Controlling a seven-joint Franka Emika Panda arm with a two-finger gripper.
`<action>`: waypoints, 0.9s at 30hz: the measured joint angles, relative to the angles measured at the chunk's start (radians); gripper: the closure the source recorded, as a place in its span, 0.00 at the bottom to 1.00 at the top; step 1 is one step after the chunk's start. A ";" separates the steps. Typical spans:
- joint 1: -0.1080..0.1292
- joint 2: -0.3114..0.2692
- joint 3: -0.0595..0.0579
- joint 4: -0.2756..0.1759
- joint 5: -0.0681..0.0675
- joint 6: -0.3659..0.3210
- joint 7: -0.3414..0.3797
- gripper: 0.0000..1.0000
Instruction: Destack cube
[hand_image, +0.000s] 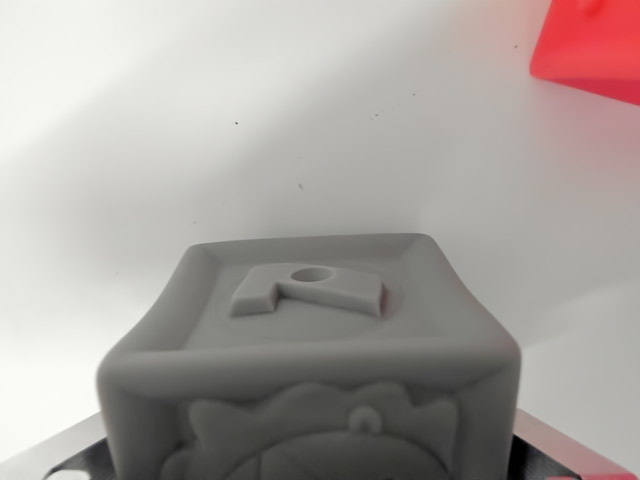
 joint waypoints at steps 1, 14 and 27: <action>-0.001 0.003 0.001 0.001 0.000 0.002 0.000 1.00; -0.005 0.020 0.005 0.006 0.000 0.017 0.000 0.00; -0.005 0.020 0.005 0.006 0.000 0.017 0.000 0.00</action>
